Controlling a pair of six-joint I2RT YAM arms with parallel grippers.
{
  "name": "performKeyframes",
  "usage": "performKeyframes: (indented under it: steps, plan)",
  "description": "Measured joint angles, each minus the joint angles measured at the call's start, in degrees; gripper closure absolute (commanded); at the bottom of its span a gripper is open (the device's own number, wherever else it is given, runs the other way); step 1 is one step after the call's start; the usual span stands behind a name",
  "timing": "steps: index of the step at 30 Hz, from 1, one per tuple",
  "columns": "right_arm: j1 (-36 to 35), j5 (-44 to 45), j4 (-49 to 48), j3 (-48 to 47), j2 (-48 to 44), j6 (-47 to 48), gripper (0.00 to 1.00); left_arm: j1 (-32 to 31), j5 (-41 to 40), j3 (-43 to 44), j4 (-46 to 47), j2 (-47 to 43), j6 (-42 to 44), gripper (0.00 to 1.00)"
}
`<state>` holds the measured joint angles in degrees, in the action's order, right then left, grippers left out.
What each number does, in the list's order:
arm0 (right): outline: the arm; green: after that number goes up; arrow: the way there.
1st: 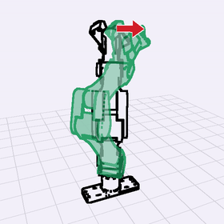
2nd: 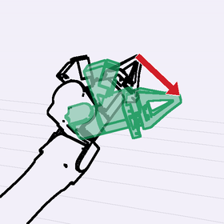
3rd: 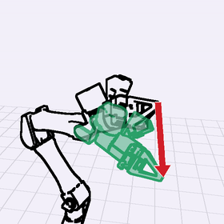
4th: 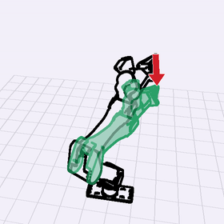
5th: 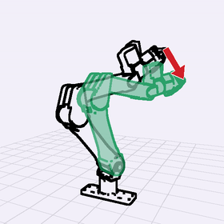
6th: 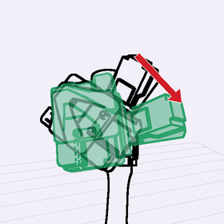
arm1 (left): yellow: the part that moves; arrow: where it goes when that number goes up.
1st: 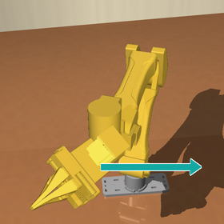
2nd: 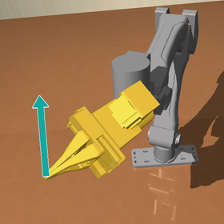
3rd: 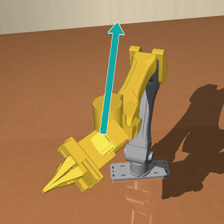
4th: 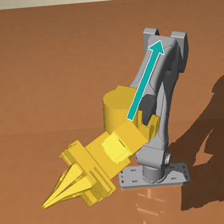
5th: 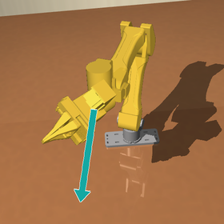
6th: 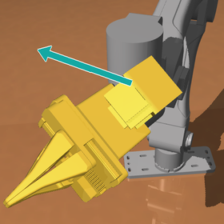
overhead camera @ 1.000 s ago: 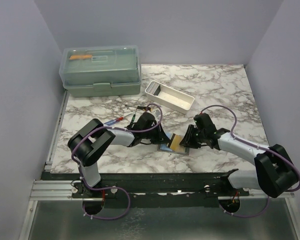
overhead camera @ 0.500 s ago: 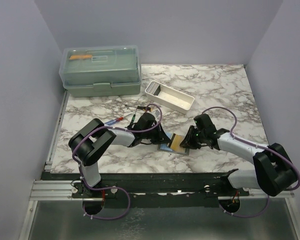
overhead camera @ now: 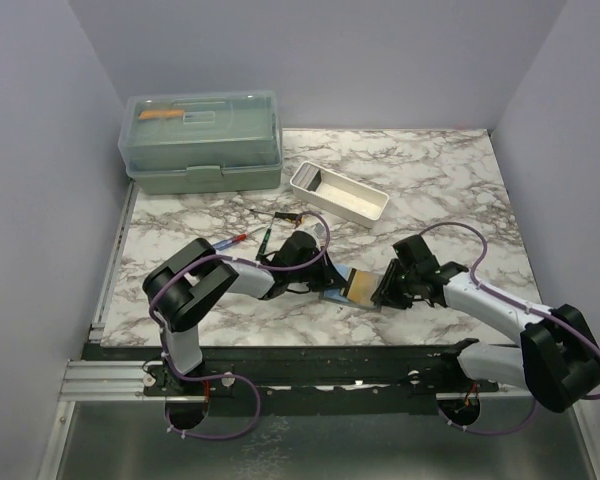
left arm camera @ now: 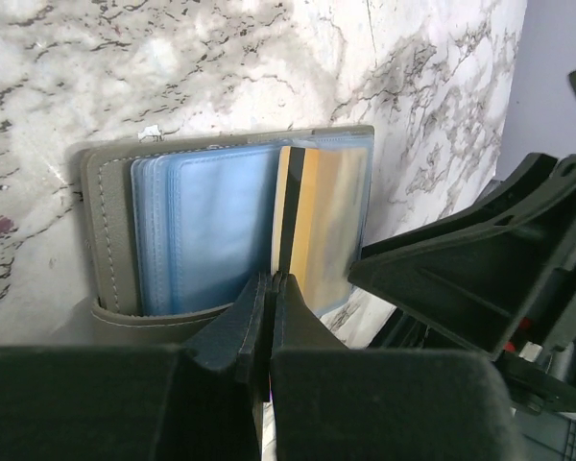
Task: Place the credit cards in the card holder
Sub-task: Insert the credit card into the card holder.
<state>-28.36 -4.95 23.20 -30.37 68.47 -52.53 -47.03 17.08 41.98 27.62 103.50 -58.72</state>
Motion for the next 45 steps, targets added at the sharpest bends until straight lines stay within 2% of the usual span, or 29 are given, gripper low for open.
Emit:
performKeyframes:
  steps: [3,6,8,14,21,25,30,32,38,45]
  plan:
    - [0.22,0.52,0.46,0.68,0.37,-0.26,0.70,0.02,0.07,0.00,0.52,0.28,-0.02,1.00]
    - [0.33,0.50,-0.04,0.66,1.11,0.55,0.85,0.02,0.13,0.02,0.92,0.48,0.02,1.00]
    - [0.35,-0.07,-1.70,0.48,1.92,1.44,0.90,0.13,0.22,0.37,0.94,0.90,0.04,1.00]
    - [0.37,-2.89,-7.34,0.55,4.87,4.07,0.94,-0.24,1.14,6.51,-3.43,4.81,1.38,1.00]
    - [0.46,-3.13,-8.28,0.90,4.70,4.94,0.93,-0.85,0.35,12.20,-12.85,5.27,5.79,0.99]
    - [0.37,-1.95,-7.63,0.90,4.13,4.57,0.88,-1.40,-0.87,14.56,-17.75,4.92,8.66,0.79]
    - [0.31,0.52,-6.29,0.92,2.47,3.56,0.75,-1.97,-1.18,15.17,-22.88,3.10,11.08,0.57]
    - [0.42,1.27,-5.92,1.11,1.55,3.39,0.71,-1.97,-1.05,15.39,-24.52,2.32,11.54,0.51]
    - [1.81,1.46,-6.08,1.57,0.61,4.52,0.65,-1.51,-0.70,18.43,-30.27,1.62,11.89,0.46]
    - [2.69,1.07,-7.39,0.07,3.76,7.48,0.65,0.11,-1.36,21.62,-33.22,2.82,11.85,0.41]
